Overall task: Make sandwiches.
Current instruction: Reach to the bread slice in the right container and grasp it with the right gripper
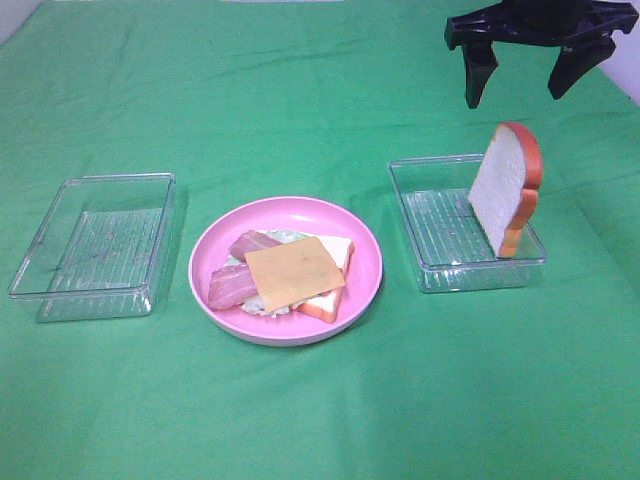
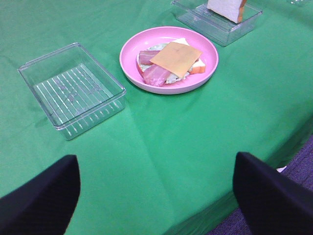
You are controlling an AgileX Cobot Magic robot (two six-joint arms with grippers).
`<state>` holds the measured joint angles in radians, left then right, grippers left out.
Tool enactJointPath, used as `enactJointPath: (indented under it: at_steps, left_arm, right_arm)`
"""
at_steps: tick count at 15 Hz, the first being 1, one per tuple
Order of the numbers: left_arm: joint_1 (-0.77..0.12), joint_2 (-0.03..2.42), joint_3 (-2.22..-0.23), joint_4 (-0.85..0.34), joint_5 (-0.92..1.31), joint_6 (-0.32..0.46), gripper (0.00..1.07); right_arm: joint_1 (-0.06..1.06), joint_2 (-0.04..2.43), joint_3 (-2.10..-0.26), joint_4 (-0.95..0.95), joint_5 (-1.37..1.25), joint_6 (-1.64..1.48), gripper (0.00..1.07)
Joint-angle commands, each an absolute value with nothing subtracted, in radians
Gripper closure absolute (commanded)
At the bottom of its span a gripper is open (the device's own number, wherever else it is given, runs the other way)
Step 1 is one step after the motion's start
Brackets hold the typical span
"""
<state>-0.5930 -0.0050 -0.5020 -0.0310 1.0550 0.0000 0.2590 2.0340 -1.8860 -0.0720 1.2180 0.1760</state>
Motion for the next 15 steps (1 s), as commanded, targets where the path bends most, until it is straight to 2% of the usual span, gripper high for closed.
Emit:
enactJointPath:
  at_steps: [1,10,15]
  left_arm:
    - [-0.597,-0.025,-0.500,-0.033,1.046,0.005,0.26]
    - [-0.597,-0.025,-0.500,-0.033,1.046,0.005,0.26]
    - [-0.597,-0.025,-0.500,-0.033,1.046,0.005,0.26]
  right_arm:
    - [0.255,2.073,-1.878,-0.082,1.287,0.178,0.25]
    - [0.255,2.151,-1.878,-0.172,1.286,0.234,0.26]
    - [0.255,2.197,-1.878,-0.173,1.289,0.227,0.31]
